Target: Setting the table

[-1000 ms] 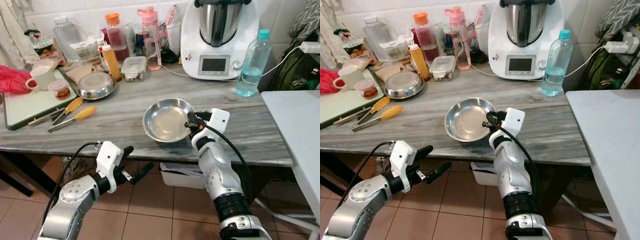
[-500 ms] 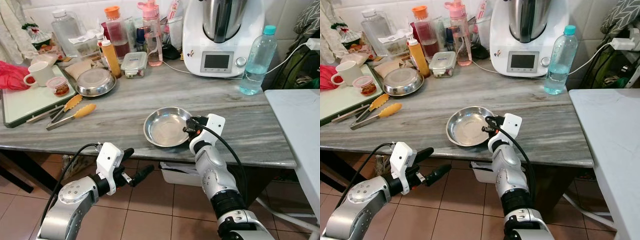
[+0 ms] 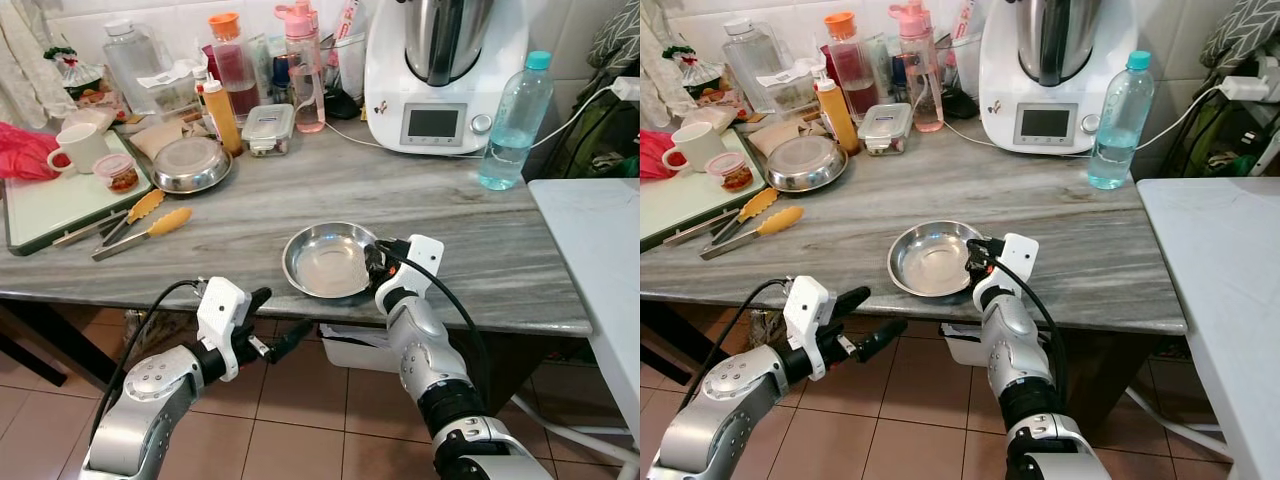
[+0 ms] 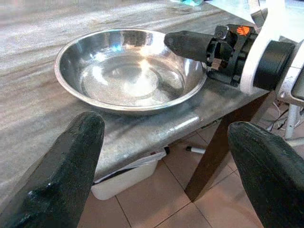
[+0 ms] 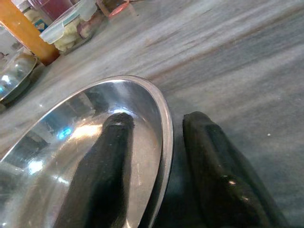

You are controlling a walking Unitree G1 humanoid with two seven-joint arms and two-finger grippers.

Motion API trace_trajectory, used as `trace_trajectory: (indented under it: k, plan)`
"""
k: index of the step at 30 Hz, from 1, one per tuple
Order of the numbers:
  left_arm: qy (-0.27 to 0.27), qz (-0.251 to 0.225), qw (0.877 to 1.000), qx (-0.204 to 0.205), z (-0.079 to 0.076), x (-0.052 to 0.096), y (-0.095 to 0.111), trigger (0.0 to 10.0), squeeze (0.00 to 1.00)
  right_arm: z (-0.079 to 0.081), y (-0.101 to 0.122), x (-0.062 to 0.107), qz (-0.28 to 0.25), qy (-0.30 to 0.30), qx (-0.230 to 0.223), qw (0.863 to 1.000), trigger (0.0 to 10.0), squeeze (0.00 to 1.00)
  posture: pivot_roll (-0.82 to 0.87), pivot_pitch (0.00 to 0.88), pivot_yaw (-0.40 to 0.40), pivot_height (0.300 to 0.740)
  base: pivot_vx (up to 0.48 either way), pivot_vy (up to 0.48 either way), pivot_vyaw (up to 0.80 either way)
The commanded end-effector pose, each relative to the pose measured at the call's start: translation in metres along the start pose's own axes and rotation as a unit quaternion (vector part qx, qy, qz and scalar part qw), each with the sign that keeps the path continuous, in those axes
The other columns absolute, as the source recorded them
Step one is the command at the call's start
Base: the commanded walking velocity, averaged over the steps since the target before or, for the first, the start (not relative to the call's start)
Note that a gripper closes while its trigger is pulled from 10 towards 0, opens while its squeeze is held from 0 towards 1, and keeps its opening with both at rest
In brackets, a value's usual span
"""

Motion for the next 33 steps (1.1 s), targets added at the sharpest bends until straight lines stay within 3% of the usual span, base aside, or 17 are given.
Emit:
trace_trajectory:
  k: [1,6,12,21,28,33]
  plan:
    - [0.012,-0.001,1.000,-0.006,0.005,0.001,0.002,10.0,0.00,0.008,-0.002,-0.001,0.000,0.007,-0.005,1.000,10.0,1.00,0.02,0.034,0.107,0.740,0.000,0.000,0.00]
    - [0.011,-0.003,1.000,-0.006,0.004,-0.002,0.003,10.0,0.00,0.005,0.001,0.000,-0.007,0.005,-0.002,1.000,10.0,1.00,0.02,0.029,0.107,0.740,0.000,0.000,0.00]
    - [0.024,-0.014,1.000,-0.010,0.009,-0.005,0.009,10.0,0.00,0.014,0.019,0.000,-0.040,0.048,-0.009,0.998,10.0,1.00,0.02,0.019,0.104,0.740,0.000,0.000,0.00]
    - [0.046,-0.033,0.998,-0.009,0.013,-0.010,0.016,10.0,0.00,0.022,0.068,0.014,-0.141,0.059,0.083,0.985,10.0,1.00,0.00,0.005,0.093,0.740,0.000,0.000,0.00]
    - [0.094,-0.036,0.995,-0.011,0.020,-0.013,0.017,10.0,0.00,0.005,0.086,0.041,-0.174,0.023,0.119,0.977,10.0,1.00,-0.02,0.001,0.083,0.740,0.000,0.000,0.00]
    - [0.131,-0.042,0.990,-0.010,0.026,-0.011,0.018,10.0,0.00,-0.018,0.079,0.063,-0.146,-0.014,0.119,0.982,10.0,1.00,-0.04,0.000,0.081,0.740,0.000,0.000,0.00]
Point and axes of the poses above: a point about 5 cm out from each wrist's last joint towards the gripper, its own x axis pointing back from the gripper into the wrist, its own y axis along the axis of the wrist's last joint, z = x × y, the point moved 5 cm from there along -x, pointing out of the wrist towards the gripper, and after that the axes turned 4 degrees about -x, right-handed, at the moved point
